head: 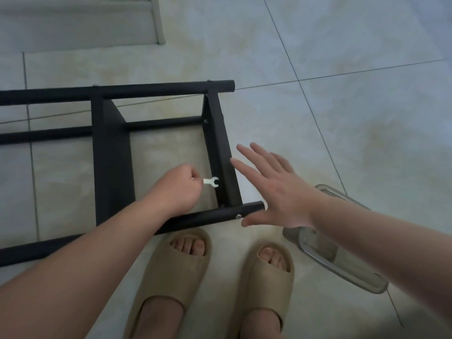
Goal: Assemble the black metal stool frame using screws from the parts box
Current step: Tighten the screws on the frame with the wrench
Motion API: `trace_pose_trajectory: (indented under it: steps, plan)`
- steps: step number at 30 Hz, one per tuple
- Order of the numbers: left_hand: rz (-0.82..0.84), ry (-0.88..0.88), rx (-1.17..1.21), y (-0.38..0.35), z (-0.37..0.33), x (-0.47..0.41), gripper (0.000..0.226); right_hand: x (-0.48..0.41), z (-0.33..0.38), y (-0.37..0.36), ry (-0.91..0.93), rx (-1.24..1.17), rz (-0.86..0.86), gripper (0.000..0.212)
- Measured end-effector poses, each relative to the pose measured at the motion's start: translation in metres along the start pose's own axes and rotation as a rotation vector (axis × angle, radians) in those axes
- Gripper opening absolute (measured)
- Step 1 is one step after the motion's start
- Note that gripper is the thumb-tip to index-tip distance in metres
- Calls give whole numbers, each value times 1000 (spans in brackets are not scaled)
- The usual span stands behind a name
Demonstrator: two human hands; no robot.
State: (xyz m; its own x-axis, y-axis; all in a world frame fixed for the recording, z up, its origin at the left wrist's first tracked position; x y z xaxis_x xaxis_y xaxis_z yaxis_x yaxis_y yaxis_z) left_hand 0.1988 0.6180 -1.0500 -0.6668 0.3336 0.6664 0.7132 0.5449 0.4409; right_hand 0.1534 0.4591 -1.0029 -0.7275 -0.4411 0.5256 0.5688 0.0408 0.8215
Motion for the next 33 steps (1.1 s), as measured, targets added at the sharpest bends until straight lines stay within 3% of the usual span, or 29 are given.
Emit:
trace_pose_trajectory:
  steps: [6, 20, 28, 33]
  plan:
    - [67, 27, -87, -28, 15, -3, 15, -28, 4, -4, 48, 186, 100, 129]
    - [-41, 8, -172, -29, 17, -2, 15, -37, 19, -1, 157, 265, -14, 132]
    - [94, 95, -80, -37, 21, -12, 12, -41, 16, -6, 174, 232, -83, 130]
    - [154, 39, 102, -33, 20, -18, 12, -42, 15, -7, 208, 228, -141, 128]
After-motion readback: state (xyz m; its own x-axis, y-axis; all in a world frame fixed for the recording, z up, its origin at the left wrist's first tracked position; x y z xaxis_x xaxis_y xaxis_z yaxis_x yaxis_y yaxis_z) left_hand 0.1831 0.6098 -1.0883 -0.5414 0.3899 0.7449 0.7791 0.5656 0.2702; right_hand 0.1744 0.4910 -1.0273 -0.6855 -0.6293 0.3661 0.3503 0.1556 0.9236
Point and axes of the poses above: each hand's wrist, its own x-axis away from the middle knuckle, its own y-axis out of the back of the hand, z = x × y, the point moved 10 cm from there along -x, towards the middle knuckle, and after that the axes turned 8 degrees about z, right-handed, at the moved point
